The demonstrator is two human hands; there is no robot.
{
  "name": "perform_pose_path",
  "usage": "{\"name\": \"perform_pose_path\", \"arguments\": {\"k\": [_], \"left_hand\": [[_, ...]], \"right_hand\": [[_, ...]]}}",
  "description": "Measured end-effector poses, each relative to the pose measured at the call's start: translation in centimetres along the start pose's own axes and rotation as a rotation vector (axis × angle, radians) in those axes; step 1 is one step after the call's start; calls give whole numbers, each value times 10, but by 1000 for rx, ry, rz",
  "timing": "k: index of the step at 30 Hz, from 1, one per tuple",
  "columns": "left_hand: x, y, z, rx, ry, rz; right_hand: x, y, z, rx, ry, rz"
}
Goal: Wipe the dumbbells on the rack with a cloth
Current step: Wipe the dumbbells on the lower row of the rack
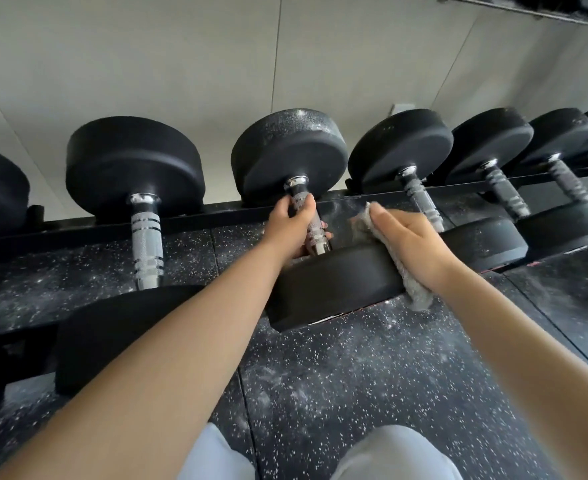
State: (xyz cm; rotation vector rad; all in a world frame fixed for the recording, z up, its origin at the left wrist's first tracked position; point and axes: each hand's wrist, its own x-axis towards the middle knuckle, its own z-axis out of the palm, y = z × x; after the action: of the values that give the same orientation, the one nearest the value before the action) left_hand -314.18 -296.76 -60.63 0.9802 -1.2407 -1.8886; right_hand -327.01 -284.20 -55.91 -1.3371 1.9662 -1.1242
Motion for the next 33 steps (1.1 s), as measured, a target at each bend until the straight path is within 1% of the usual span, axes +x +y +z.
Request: {"name": "perform_pose_path", "arguments": {"k": [2,4,7,10,11,13,15,17,19,20,22,25,27,29,30,33], "left_hand": [[1,0,0,-7,-5,4],[1,0,0,-23,16,16],[13,-7,-2,21,108,50],[12,-4,-3,17,219,86],[12,-3,-3,28,246,114],[10,-3,-5,76,310,185],[10,-3,-7,96,347,214],[7,0,-6,91,357,207],[5,0,-7,103,343,205],[5,0,-7,105,334,203],[4,-1,-7,113,320,195],[6,-3,-7,99,327,166],[8,-5,-6,104,321,143],[3,1,-5,110,324,142],[4,2,-5,110,331,140],[2,4,-5,82,328,130]], "right_hand": [[17,-13,1,-53,107,-11],[42,-21,2,-161,190,-43],[76,-28,8,-250,136,-36],[94,-33,16,-209,20,86],[96,-34,20,-192,-21,79],[100,-37,28,-216,-85,-29],[101,-37,37,-312,-102,-140],[102,-32,44,-356,-59,-227],[101,-28,48,-276,-20,-292],[102,-27,49,-236,-22,-293],[105,-27,46,-228,-47,-213],[111,-31,29,-305,-107,-65],[111,-33,20,-266,-78,-51],[105,-40,22,-131,-47,-102],[101,-45,26,-92,-60,-138],[95,-59,30,-139,-121,-220]]}}
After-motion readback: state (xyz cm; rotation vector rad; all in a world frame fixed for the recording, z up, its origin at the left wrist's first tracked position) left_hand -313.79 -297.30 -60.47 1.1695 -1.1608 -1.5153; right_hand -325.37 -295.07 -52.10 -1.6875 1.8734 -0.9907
